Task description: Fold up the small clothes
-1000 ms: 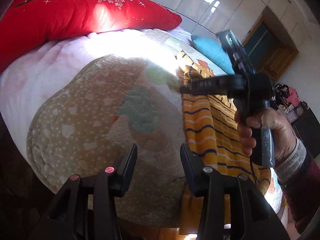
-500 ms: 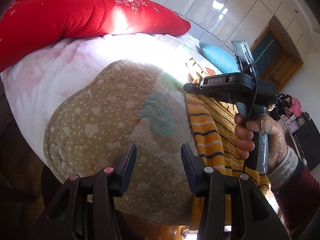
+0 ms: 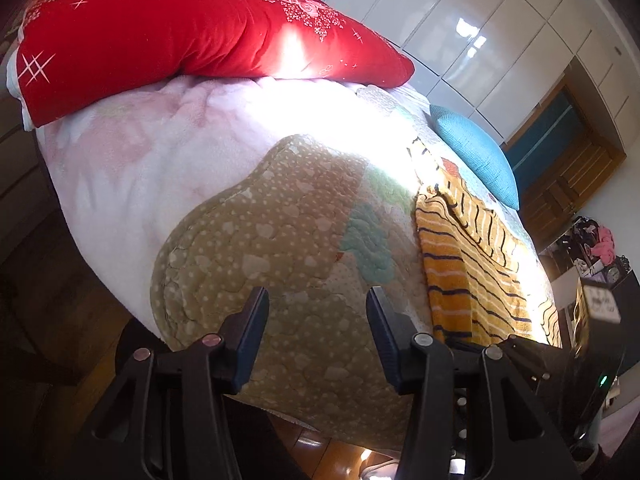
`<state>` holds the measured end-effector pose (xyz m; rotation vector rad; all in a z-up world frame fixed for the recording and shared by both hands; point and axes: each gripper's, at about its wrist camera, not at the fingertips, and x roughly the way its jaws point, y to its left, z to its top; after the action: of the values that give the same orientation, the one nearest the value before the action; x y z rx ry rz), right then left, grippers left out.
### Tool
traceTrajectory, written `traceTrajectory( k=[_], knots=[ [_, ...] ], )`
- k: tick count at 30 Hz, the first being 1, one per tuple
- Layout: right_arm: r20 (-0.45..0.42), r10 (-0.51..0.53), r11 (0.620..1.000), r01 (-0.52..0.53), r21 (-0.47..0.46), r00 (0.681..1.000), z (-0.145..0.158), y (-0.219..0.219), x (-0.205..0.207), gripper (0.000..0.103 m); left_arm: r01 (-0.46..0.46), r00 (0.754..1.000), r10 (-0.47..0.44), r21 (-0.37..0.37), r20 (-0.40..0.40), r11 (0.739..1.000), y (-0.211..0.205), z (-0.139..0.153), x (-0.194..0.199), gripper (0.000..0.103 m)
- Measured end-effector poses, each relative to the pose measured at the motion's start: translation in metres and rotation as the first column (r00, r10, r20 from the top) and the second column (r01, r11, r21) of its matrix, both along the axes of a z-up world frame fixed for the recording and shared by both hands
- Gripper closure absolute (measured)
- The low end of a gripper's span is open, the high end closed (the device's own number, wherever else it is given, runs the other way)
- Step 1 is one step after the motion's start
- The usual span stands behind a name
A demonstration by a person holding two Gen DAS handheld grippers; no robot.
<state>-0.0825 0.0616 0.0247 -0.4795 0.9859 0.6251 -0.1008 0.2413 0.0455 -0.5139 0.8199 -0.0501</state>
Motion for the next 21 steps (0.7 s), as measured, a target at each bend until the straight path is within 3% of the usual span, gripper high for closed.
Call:
traceTrajectory(
  k=[4, 6, 8, 10, 13, 18, 21],
  knots=[
    [0.132, 0.049, 0.992, -0.033, -0.121, 0.990, -0.010, 0.009, -0.020, 0.055, 0.014, 1.000, -0.015, 0.031, 0.014, 0.999, -0.007, 0.008, -0.003, 0.053],
    [0.140, 0.041, 0.994, -0.026, -0.111, 0.989, -0.010, 0.007, -0.022, 0.066, 0.019, 1.000, -0.020, 0.041, 0.021, 0.999, -0.010, 0.011, -0.003, 0.053],
    [0.079, -0.011, 1.000, 0.012, -0.013, 0.997, -0.004, -0.005, -0.014, 0.097, 0.023, 0.999, -0.025, 0.045, 0.027, 0.999, -0.011, 0.015, -0.003, 0.053],
    [-0.038, -0.062, 0.989, 0.067, 0.129, 0.997, 0.004, -0.022, 0.003, 0.097, 0.023, 0.999, -0.025, 0.049, 0.039, 0.999, -0.011, 0.020, -0.002, 0.053],
    [-0.176, -0.052, 0.942, 0.106, 0.318, 0.983, 0.014, -0.029, 0.027, 0.097, 0.013, 0.998, -0.016, 0.048, 0.065, 0.999, -0.009, 0.029, -0.003, 0.053],
    [-0.279, -0.004, 0.914, 0.116, 0.388, 0.960, -0.005, 0.001, 0.056, 0.095, 0.010, 0.992, -0.015, 0.041, 0.126, 0.999, -0.012, 0.052, -0.008, 0.051],
    [-0.369, 0.006, 0.860, 0.183, 0.476, 0.929, -0.007, -0.008, 0.067, 0.094, 0.034, 0.989, -0.044, 0.070, 0.143, 0.997, -0.023, 0.064, -0.008, 0.038]
  ],
)
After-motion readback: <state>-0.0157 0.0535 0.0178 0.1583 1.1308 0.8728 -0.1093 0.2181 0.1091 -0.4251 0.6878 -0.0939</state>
